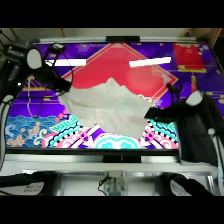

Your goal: Fold the shirts.

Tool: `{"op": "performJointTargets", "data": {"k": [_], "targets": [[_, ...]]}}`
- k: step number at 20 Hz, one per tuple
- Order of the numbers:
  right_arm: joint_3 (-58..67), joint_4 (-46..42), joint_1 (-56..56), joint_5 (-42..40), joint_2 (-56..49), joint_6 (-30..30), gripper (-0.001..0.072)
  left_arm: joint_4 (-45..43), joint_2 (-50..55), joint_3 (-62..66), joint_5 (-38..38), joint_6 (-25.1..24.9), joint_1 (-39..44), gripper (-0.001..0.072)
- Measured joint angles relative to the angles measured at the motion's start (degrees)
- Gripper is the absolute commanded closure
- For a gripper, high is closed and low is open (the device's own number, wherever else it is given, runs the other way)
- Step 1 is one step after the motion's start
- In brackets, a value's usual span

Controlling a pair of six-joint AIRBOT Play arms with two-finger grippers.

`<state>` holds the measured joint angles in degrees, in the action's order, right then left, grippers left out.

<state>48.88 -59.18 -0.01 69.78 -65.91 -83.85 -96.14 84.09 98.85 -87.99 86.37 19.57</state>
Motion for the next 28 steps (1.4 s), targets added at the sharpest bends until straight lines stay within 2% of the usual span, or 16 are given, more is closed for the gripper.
{"op": "performJointTargets", "data": {"k": [5, 10, 14, 15, 16, 18, 20, 24, 28], "targets": [[-16.3, 5.8, 6.7, -11.0, 4.0, -5.7, 0.0050, 2.2, 0.0, 0.0, -0.7, -0.1, -0.8, 0.0670], [-19.9, 7.5, 10.9, -21.1, 4.8, -12.0, 0.0055, 4.5, 0.0, 0.0, -0.8, -0.2, -0.9, 0.0670], [-20.5, 9.9, 11.7, -24.2, 3.0, -14.1, 0.0061, 6.5, 0.0, 0.0, 0.7, -0.2, -0.9, 0.0670], [-20.5, 11.4, 11.8, -24.5, 2.2, -13.7, 0.0099, 6.8, 0.0, 0.0, 1.0, -0.2, -0.9, 0.0670], [-20.6, 13.3, 11.9, -24.8, 1.1, -12.9, 0.0169, 7.1, 0.0, 0.0, 1.2, -0.2, -0.9, 0.0670], [-20.7, 16.5, 12.0, -25.1, -0.9, -10.8, 0.0467, 7.4, 0.0, 0.0, 1.7, -0.2, -0.9, 0.0670], [-20.8, 19.2, 12.0, -25.7, -2.1, -9.0, 0.0646, 7.5, 0.0, 0.0, 1.9, -0.2, -0.9, 0.0671], [-20.6, 22.8, 12.0, -25.9, -3.0, -6.0, 0.0648, 7.6, 0.0, 0.0, 2.1, -0.2, -0.9, 0.0671], [-15.8, 23.5, 10.9, -20.8, -1.5, 2.4, 0.0647, 7.6, -1.2, 0.4, 2.1, -0.2, -1.0, 0.0671]]}}
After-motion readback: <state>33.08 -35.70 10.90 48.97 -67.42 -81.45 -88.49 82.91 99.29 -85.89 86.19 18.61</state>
